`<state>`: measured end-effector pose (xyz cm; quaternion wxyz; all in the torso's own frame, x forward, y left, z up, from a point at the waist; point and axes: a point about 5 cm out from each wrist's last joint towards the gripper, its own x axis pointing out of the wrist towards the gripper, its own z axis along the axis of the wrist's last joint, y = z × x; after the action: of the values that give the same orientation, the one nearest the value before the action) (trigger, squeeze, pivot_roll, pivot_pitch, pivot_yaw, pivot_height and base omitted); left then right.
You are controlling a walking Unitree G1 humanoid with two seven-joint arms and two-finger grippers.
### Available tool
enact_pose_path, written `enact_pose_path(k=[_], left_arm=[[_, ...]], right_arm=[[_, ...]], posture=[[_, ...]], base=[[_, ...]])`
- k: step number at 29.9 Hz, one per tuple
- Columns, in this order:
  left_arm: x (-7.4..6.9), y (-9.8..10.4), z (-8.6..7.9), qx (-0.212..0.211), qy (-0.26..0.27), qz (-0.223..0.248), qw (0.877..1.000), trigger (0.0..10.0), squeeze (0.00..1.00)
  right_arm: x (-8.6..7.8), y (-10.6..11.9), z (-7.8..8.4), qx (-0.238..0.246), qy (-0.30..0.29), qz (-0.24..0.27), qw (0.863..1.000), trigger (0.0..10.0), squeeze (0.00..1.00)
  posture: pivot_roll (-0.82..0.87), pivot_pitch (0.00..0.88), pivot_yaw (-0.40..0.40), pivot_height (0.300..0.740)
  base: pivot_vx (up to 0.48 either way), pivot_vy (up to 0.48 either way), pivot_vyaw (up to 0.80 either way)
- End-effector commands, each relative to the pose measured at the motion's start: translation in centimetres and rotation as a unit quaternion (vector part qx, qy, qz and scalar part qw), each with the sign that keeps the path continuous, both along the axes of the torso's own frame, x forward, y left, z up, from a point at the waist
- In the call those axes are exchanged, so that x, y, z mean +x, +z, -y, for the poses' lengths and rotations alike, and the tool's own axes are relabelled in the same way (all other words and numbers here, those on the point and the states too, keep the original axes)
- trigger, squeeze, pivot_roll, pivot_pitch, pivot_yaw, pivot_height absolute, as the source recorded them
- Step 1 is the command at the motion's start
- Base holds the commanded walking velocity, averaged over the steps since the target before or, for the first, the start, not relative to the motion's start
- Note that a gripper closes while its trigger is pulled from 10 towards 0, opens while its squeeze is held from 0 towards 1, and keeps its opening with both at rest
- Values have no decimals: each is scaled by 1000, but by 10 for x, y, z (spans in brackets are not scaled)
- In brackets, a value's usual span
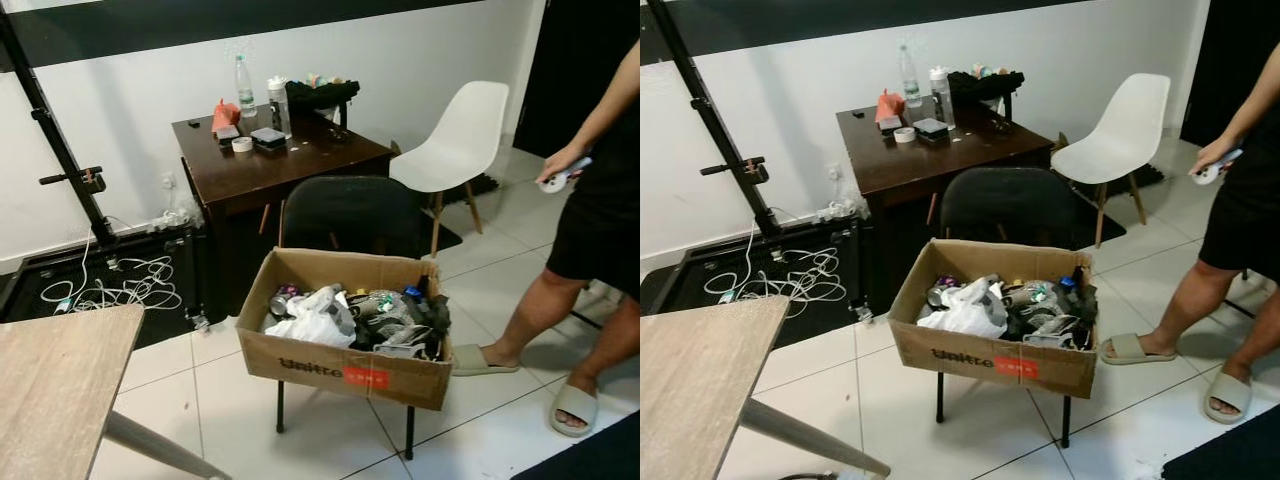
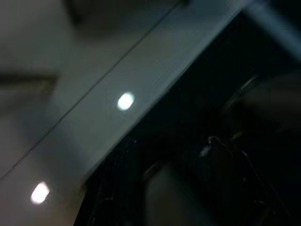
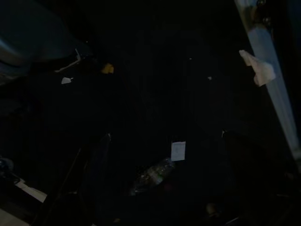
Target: Picking trash to rubbish bin
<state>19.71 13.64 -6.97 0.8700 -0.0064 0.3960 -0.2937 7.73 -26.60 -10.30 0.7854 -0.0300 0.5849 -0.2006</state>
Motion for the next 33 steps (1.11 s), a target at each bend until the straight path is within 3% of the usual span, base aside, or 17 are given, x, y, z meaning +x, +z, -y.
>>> enact_pose_path(k=[1, 3, 5, 6, 7, 8, 9, 10, 15, 16, 17, 19, 22, 23, 26, 28, 33], left_arm=[[3, 4, 2, -25, -13, 9, 1000, 10000, 0], [11, 12, 8, -69, -35, 22, 997, 10000, 0], [36, 40, 17, -195, -72, 55, 977, 10000, 0], [36, 40, 17, -195, -72, 55, 977, 10000, 0], [63, 79, 25, -341, -119, 99, 927, 10000, 0], [70, 93, 26, -384, -141, 116, 905, 10000, 0], [70, 93, 26, -384, -141, 116, 905, 10000, 0], [81, 121, 28, -439, -181, 162, 865, 10000, 0], [108, 187, 23, -515, -175, 281, 790, 10000, 0], [108, 187, 23, -515, -175, 281, 790, 10000, 0], [126, 217, 13, -526, -126, 348, 766, 10000, 0], [136, 230, 7, -517, -86, 382, 761, 10000, 0], [175, 265, -27, -464, 108, 449, 756, 10000, 0], [175, 265, -27, -464, 108, 449, 756, 10000, 0], [192, 290, -68, -388, 263, 482, 741, 10000, 0], [192, 297, -75, -370, 277, 493, 738, 10000, 0], [192, 330, -84, -228, 272, 566, 744, 10000, 0]], right_arm=[[-6, -2, -3, 6, 5, -12, 1000, 10000, 0], [-6, -2, -3, 6, 7, -13, 1000, 10000, 0], [-7, -2, -2, 6, 9, -16, 1000, 10000, 0], [-7, -2, -2, 6, 9, -16, 1000, 10000, 0], [-8, -2, -1, 5, 12, -17, 1000, 10000, 0], [-8, -2, 0, 5, 13, -17, 1000, 10000, 0], [-8, -2, 0, 5, 13, -17, 1000, 10000, 0], [-8, -1, 1, 4, 13, -17, 1000, 10000, 0], [-6, -1, 1, 12, 16, -10, 1000, 10000, 0], [-6, -1, 1, 12, 16, -10, 1000, 10000, 0], [-6, -1, 1, 15, 20, -8, 1000, 10000, 0], [-6, -1, 0, 16, 20, -8, 1000, 10000, 0], [-6, -1, -1, 20, 22, -7, 1000, 10000, 0], [-6, -1, -1, 20, 22, -7, 1000, 10000, 0], [-5, -2, -2, 24, 28, -6, 999, 10000, 0], [-5, -2, -2, 25, 30, -6, 999, 10000, 0], [-6, -3, -5, 32, 32, -5, 999, 10000, 0]], posture=[[-257, 94, 124, 740], [-255, 93, 122, 740], [-254, 94, 116, 740], [-254, 94, 116, 740], [-254, 94, 116, 740], [-254, 94, 116, 740], [-254, 94, 116, 740], [-259, 90, 114, 740], [-262, 87, 115, 740], [-262, 87, 115, 740], [-264, 89, 116, 740], [-264, 89, 117, 740], [-265, 93, 119, 740], [-265, 93, 119, 740], [-273, 98, 121, 740], [-275, 97, 122, 740], [-281, 100, 129, 740]], base=[[0, 0, 0], [0, 0, 0], [0, 0, 0], [0, 0, 0], [0, 0, 0], [0, 0, 0], [0, 0, 0], [0, 0, 0], [0, 0, 0], [0, 0, 0], [0, 0, 0], [0, 0, 0], [0, 0, 0], [0, 0, 0], [0, 0, 244], [0, 0, 738], [0, 0, 738]])
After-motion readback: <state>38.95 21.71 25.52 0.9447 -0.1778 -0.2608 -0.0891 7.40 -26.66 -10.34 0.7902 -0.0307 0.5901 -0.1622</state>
